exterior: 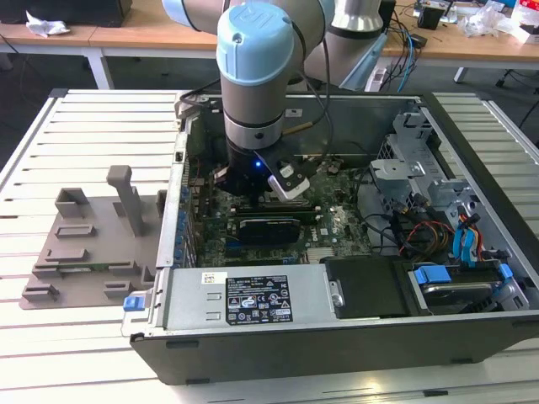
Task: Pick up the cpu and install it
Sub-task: 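Install the second cpu locking lever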
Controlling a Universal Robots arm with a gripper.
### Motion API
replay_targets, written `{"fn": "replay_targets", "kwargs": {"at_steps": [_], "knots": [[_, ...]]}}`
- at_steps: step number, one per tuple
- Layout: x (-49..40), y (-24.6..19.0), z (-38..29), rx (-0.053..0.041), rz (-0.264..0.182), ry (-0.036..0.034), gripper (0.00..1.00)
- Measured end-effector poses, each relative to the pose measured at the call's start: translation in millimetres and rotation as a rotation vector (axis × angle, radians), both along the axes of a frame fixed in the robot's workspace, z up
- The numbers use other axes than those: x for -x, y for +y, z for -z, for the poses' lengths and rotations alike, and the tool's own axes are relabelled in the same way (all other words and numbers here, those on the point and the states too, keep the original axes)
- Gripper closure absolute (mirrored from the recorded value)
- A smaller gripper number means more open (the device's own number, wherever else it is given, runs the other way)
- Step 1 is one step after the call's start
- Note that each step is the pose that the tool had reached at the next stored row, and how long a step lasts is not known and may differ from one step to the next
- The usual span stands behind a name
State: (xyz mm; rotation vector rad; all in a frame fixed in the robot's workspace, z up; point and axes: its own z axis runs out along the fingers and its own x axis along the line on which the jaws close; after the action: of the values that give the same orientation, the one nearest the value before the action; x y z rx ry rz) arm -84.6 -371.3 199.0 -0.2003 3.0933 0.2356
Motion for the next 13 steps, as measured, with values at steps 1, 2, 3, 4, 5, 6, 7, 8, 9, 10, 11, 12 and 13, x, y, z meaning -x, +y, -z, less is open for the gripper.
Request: {"fn": "replay_targets", "kwargs": {"at_steps": [1, 2, 3, 4, 5, 6, 7, 8, 9, 10, 11, 12, 13], "knots": [[0.0, -0.1, 0.7, 0.0001, 0.000, 0.0001, 0.89], [0.0, -0.3, 0.7, 0.0002, 0.000, 0.0000, 0.89], [0.0, -0.4, 0.5, 0.0056, 0.000, -0.0001, 0.89], [-0.1, -0.2, -1.8, 0.0173, 0.000, -0.0004, 0.89], [-0.1, -0.3, -5.0, 0.0243, 0.000, -0.0003, 0.89], [-0.2, -0.4, -8.6, 0.0286, 0.000, -0.0001, 0.89], [-1.1, 0.1, -13.5, 0.0352, 0.000, -0.0001, 0.89], [-4.1, 1.1, -16.1, 0.0413, 0.000, 0.0001, 0.89], [-7.5, 2.4, -16.7, 0.0461, 0.000, 0.0005, 0.89], [-10.9, 3.5, -16.8, 0.0495, 0.000, 0.0012, 0.89], [-13.5, 4.3, -16.9, 0.0519, 0.000, 0.0017, 0.89], [-16.4, 5.2, -17.0, 0.0538, 0.000, 0.0025, 0.89], [-21.5, 6.9, -17.0, 0.0560, 0.000, 0.0038, 0.89]]}}
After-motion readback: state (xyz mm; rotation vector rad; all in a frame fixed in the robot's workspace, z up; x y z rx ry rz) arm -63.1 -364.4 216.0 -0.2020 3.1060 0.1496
